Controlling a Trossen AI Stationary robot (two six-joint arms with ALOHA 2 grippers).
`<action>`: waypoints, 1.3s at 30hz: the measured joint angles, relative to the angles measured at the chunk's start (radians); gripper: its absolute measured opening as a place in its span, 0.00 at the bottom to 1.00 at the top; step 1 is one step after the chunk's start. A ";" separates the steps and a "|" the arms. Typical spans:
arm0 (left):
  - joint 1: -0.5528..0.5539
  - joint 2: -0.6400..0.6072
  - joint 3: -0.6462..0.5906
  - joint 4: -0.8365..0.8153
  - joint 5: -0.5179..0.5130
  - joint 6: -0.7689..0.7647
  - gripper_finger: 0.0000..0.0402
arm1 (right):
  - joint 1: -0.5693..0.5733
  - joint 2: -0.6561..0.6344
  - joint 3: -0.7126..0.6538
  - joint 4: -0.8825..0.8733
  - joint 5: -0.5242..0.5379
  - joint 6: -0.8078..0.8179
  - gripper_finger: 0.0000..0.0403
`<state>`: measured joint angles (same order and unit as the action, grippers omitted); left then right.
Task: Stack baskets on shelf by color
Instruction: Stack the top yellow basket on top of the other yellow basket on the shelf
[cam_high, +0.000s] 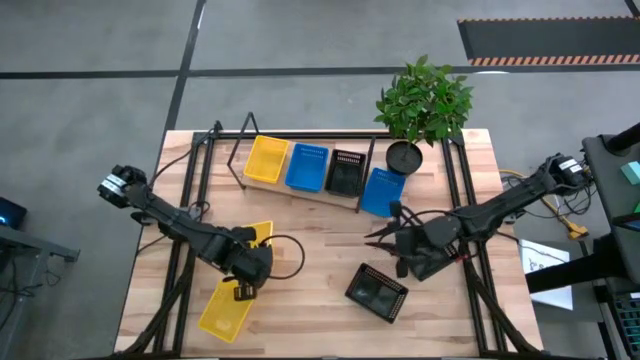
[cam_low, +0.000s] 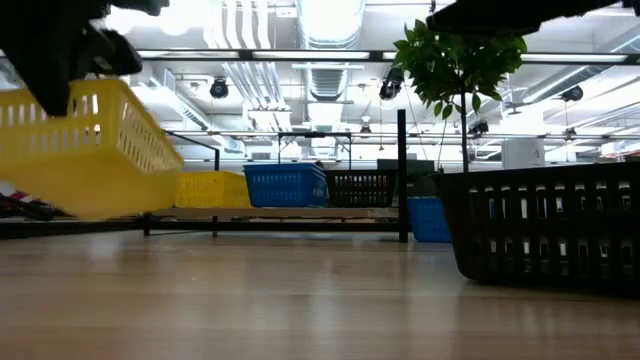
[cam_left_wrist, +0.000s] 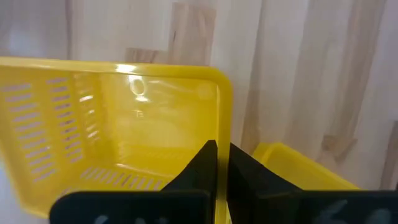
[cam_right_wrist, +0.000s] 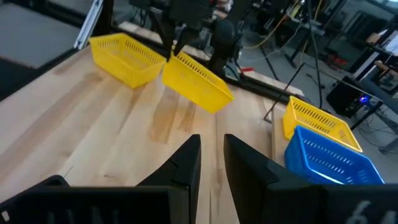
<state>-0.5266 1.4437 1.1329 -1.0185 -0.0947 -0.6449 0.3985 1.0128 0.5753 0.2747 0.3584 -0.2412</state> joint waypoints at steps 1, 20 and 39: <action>-0.002 0.000 0.011 -0.007 -0.009 0.003 0.00 | 0.000 -0.015 -0.015 0.012 0.000 0.009 0.16; 0.083 0.074 0.318 -0.341 -0.434 0.469 0.00 | 0.000 -0.052 -0.062 0.044 0.000 0.021 0.16; 0.612 0.046 0.293 -0.297 -0.391 1.044 0.00 | 0.000 -0.049 -0.062 0.013 -0.001 0.030 0.16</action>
<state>0.0851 1.4899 1.4263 -1.3155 -0.4857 0.3994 0.3988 0.9642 0.5133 0.2875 0.3576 -0.2108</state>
